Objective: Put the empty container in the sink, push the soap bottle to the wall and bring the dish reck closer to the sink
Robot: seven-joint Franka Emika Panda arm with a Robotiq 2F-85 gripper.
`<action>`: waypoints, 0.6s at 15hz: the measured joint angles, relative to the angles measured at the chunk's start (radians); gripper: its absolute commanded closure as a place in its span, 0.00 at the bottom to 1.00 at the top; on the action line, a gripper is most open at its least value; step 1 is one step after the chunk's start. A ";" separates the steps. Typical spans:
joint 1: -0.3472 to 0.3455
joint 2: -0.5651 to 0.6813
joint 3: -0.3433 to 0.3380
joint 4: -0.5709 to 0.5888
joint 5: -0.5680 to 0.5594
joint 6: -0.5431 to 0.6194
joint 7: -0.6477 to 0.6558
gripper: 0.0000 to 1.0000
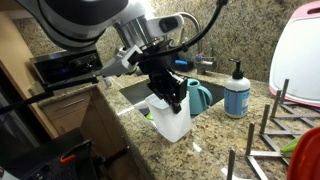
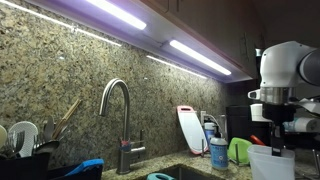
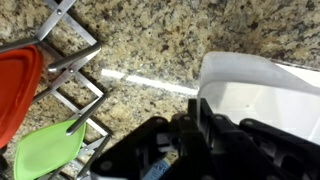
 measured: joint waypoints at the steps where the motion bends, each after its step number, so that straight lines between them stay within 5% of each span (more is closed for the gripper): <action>1: 0.000 0.003 -0.001 0.003 0.015 -0.002 -0.006 0.99; 9: 0.022 -0.013 0.023 -0.003 0.051 0.003 -0.026 0.99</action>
